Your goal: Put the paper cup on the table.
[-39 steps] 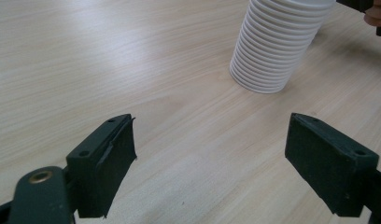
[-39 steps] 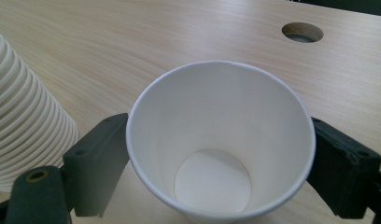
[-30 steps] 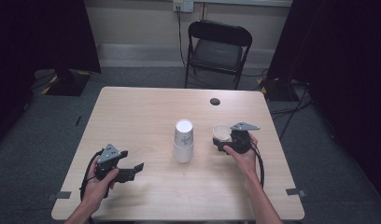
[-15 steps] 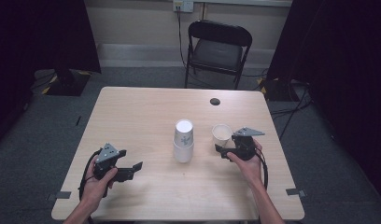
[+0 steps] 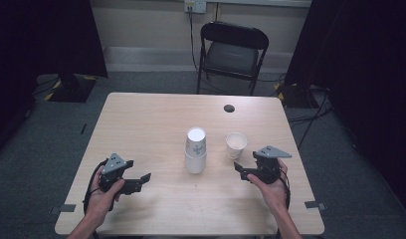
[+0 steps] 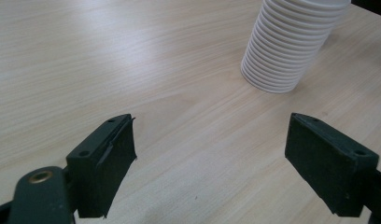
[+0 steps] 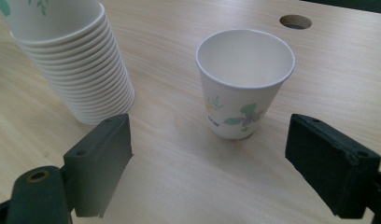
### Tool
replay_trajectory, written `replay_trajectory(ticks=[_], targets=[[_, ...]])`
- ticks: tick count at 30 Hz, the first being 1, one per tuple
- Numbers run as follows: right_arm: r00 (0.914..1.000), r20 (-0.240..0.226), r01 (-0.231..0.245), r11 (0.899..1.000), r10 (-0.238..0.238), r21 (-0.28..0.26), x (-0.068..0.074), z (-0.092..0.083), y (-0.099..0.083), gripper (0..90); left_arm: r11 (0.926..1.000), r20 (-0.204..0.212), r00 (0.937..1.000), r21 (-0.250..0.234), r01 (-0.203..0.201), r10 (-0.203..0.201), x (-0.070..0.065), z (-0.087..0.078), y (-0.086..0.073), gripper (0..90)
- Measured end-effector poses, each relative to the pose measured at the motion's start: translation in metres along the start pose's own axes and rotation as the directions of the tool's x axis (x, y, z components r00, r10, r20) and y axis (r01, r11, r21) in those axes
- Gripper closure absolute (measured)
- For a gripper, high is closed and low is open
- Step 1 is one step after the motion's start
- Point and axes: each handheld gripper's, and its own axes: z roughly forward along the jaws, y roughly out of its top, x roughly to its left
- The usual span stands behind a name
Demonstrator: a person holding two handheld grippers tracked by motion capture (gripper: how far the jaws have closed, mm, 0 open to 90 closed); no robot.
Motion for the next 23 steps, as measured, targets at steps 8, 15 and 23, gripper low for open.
replay_trajectory(ticks=[8, 15, 23], targets=[[0.9994, -0.023, -0.026, 0.999, 0.026, 0.022, 0.011, -0.016, -0.018, 14.0, 0.9997, -0.007, 0.9998, 0.019, -0.018, 0.018, -0.001, 0.002, -0.001, 15.9], [0.9992, -0.026, -0.03, 0.999, 0.031, 0.034, 0.014, -0.028, -0.036, 14.0, 0.9992, -0.016, 0.9994, 0.028, -0.03, 0.03, -0.001, 0.003, -0.004, 15.8], [0.9961, -0.031, -0.081, 0.995, 0.082, 0.05, -0.002, -0.025, -0.046, 14.4, 0.9985, -0.024, 0.9992, 0.045, -0.031, 0.032, 0.001, 0.006, -0.006, 15.8]])
